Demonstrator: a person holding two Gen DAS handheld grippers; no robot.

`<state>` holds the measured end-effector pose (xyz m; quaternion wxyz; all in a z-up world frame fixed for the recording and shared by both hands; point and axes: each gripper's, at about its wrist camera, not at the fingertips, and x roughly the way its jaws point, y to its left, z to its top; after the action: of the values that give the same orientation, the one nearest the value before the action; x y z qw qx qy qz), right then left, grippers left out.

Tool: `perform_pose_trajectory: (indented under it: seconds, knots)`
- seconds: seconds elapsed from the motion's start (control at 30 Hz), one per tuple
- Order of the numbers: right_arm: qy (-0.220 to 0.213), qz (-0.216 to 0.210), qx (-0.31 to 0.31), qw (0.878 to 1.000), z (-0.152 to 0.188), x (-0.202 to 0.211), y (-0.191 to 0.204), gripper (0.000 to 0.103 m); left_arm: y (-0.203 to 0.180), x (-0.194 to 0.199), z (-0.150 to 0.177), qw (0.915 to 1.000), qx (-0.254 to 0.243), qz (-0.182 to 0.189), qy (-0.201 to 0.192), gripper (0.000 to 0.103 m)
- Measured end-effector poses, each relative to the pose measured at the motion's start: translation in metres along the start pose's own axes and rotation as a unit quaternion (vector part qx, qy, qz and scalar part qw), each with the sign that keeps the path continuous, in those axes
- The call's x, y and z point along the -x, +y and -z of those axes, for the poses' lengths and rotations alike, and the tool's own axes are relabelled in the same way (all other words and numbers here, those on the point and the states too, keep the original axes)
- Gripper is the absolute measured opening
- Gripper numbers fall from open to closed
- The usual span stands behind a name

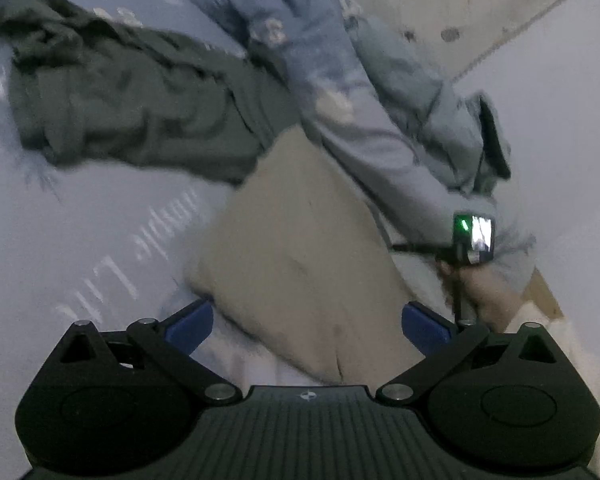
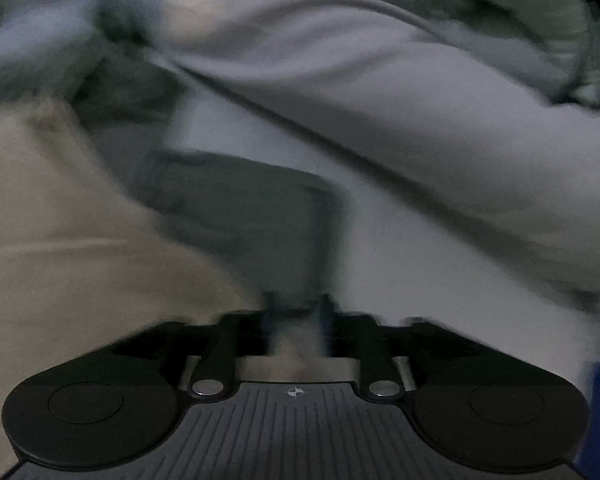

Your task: Fold clothes

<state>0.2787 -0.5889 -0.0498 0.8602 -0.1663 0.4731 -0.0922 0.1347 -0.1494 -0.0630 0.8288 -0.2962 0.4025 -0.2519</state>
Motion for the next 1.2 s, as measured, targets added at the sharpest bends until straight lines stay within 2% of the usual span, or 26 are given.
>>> perform_pose_trajectory:
  seconds: [0.03, 0.07, 0.1, 0.17, 0.23, 0.27, 0.33, 0.4, 0.47, 0.5, 0.63, 0.67, 0.73, 0.77, 0.93, 1.0, 1.1, 1.2]
  knots:
    - [-0.001, 0.051, -0.003, 0.999, 0.002, 0.001, -0.001, 0.067, -0.002, -0.004, 0.002, 1.0, -0.002, -0.001, 0.007, 0.103]
    - [-0.004, 0.075, -0.012, 0.997, 0.005, 0.007, -0.006, 0.08, -0.006, -0.009, 0.004, 0.9999, -0.002, -0.001, 0.013, 0.103]
    - [-0.007, 0.076, -0.029, 0.997, 0.009, 0.016, -0.014, 0.086, -0.009, -0.012, 0.006, 0.9998, -0.002, 0.002, 0.02, 0.103]
    - [-0.028, 0.057, -0.073, 0.995, 0.022, 0.047, -0.036, 0.086, -0.018, -0.022, 0.011, 0.9992, -0.007, 0.013, 0.037, 0.103]
    - [-0.068, 0.024, -0.133, 0.988, 0.05, 0.094, -0.065, 0.088, -0.03, -0.032, 0.017, 0.9984, -0.011, 0.026, 0.048, 0.103]
    - [-0.084, 0.009, -0.167, 0.982, 0.07, 0.12, -0.081, 0.091, -0.034, -0.034, 0.018, 0.9983, -0.011, 0.031, 0.048, 0.103]
    - [-0.114, -0.019, -0.246, 0.962, 0.13, 0.175, -0.11, 0.096, -0.042, -0.039, 0.023, 0.9982, -0.011, 0.037, 0.046, 0.103]
    - [-0.122, -0.023, -0.302, 0.945, 0.191, 0.213, -0.122, 0.1, -0.047, -0.041, 0.027, 0.9983, -0.006, 0.035, 0.045, 0.103]
    - [-0.105, 0.022, -0.328, 0.939, 0.253, 0.244, -0.116, 0.1, -0.052, -0.042, 0.031, 0.9984, -0.001, 0.034, 0.044, 0.103]
    - [-0.102, 0.028, -0.336, 0.936, 0.281, 0.254, -0.108, 0.1, -0.056, -0.041, 0.033, 0.9985, -0.001, 0.031, 0.044, 0.103]
    - [-0.096, -0.038, -0.397, 0.912, 0.363, 0.271, -0.071, 0.098, -0.067, -0.033, 0.039, 0.9989, 0.003, 0.02, 0.043, 0.103]
    - [-0.094, -0.049, -0.396, 0.912, 0.375, 0.27, -0.059, 0.098, -0.069, -0.031, 0.038, 0.999, 0.008, 0.013, 0.041, 0.103]
    - [-0.076, -0.041, -0.375, 0.923, 0.385, 0.262, -0.039, 0.093, -0.068, -0.026, 0.037, 0.9991, 0.021, 0.0, 0.037, 0.103]
    - [-0.067, -0.037, -0.365, 0.928, 0.39, 0.259, -0.03, 0.084, -0.066, -0.026, 0.035, 0.9989, 0.028, -0.013, 0.036, 0.103]
    - [-0.081, -0.076, -0.349, 0.931, 0.397, 0.244, -0.011, 0.074, -0.038, -0.024, 0.016, 0.9951, 0.067, -0.072, 0.002, 0.103]
    - [-0.081, -0.077, -0.337, 0.935, 0.393, 0.238, -0.006, 0.067, -0.019, -0.027, 0.006, 0.9923, 0.084, -0.091, 0.0, 0.103]
    - [-0.079, -0.063, -0.308, 0.946, 0.388, 0.242, 0.003, 0.067, 0.005, -0.032, -0.006, 0.9846, 0.106, -0.138, -0.012, 0.103]
    - [-0.089, -0.055, -0.277, 0.955, 0.382, 0.253, 0.014, 0.066, 0.013, -0.043, -0.014, 0.9844, 0.102, -0.143, -0.005, 0.103]
